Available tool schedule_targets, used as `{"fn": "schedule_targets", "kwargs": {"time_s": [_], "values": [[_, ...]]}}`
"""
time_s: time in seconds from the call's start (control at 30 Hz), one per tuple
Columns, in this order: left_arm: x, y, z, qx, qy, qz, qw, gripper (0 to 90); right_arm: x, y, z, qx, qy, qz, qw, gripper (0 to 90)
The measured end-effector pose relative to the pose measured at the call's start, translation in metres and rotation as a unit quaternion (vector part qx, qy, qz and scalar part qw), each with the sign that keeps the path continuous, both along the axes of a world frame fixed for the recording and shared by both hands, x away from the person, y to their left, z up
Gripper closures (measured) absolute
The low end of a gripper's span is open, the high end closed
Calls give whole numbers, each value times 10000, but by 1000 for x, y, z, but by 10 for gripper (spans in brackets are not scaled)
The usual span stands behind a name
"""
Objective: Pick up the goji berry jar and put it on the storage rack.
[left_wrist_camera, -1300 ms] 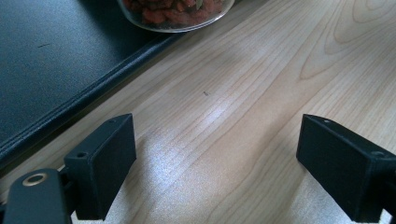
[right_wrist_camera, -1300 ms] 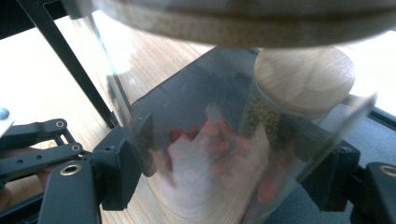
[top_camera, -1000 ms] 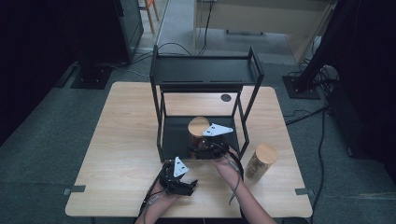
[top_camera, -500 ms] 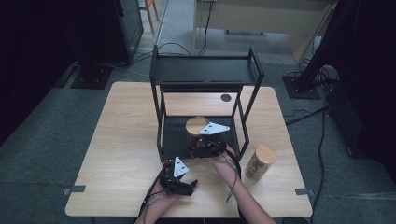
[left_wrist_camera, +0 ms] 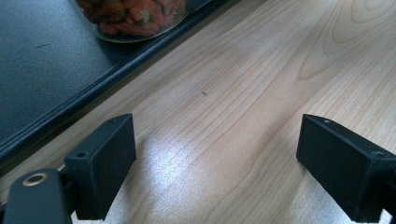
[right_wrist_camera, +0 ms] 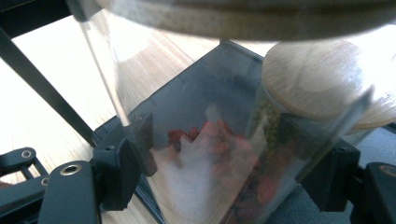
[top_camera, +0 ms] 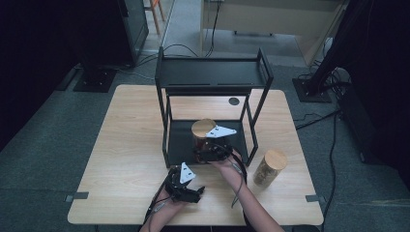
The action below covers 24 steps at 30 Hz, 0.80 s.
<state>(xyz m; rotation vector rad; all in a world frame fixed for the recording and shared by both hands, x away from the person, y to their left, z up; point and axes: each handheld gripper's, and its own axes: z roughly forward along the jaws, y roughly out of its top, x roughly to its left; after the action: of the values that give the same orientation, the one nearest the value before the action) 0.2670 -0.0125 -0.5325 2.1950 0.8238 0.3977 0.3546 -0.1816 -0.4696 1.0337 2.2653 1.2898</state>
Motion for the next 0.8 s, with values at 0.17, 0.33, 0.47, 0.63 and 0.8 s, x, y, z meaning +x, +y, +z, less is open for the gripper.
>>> {"fn": "schedule_targets", "kwargs": {"time_s": [0.17, 0.33, 0.47, 0.63, 0.8], "values": [[0, 0, 0, 0, 1, 3, 10000, 122, 5, 1, -3, 75, 59, -44, 9999, 251], [0, 0, 0, -1, -1, 4, 10000, 122, 6, 4, -3, 55, 10, -40, 10000, 251], [0, 0, 0, -1, 0, 2, 10000, 122, 6, 8, -4, 8, -32, -24, 10000, 251], [0, 0, 0, -5, 6, -7, 10000, 122, 5, 11, -6, -124, -194, -31, 9997, 250], [0, -1, 0, -6, 6, -11, 10000, 122, 4, 10, -6, -92, -160, -51, 9998, 248]]}}
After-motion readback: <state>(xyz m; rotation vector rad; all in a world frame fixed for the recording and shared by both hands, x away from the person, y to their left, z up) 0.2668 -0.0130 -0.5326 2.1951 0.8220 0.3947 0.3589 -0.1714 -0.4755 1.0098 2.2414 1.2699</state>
